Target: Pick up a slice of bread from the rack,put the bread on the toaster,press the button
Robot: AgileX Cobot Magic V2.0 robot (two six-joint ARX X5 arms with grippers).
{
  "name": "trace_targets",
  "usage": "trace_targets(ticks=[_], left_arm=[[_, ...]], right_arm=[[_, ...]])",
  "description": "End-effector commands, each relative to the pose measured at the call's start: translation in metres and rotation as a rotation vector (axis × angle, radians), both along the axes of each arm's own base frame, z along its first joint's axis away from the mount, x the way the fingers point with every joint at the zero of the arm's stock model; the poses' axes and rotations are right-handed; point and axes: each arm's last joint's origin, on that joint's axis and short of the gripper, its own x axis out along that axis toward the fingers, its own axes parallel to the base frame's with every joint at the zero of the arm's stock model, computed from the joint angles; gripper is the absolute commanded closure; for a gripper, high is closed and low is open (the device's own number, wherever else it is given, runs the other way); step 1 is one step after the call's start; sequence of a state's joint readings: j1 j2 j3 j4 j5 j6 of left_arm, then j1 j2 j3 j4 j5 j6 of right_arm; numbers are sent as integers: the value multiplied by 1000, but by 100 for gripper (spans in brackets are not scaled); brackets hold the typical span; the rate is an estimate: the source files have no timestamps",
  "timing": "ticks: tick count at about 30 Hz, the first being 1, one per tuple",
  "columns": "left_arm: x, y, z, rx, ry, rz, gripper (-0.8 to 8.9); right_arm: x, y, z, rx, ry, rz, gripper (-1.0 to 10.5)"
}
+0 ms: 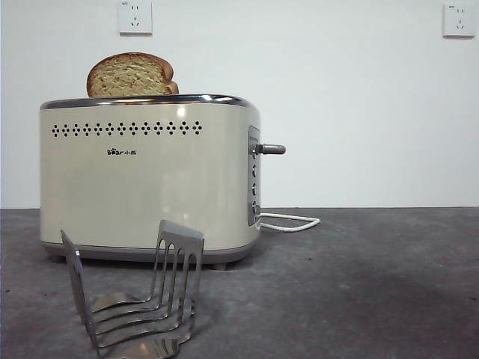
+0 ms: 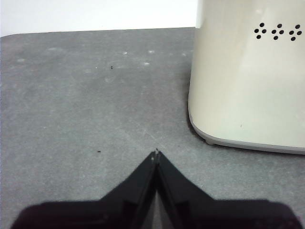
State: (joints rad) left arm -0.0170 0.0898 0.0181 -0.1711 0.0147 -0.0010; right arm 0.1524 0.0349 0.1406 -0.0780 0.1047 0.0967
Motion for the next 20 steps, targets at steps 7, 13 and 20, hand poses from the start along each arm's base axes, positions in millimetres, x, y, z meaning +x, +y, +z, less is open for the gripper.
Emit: trace_targets(ticks=[7, 13, 20], left_arm=[[0, 0, -3, -7, 9, -4, 817], [0, 0, -4, -7, 11, -4, 817], [0, 0, -4, -7, 11, -4, 817]], right_arm=[[8, -4, -40, -19, 87, -6, 946], [8, -6, -42, -87, 105, -25, 946], [6, -7, -52, -117, 211, -22, 946]])
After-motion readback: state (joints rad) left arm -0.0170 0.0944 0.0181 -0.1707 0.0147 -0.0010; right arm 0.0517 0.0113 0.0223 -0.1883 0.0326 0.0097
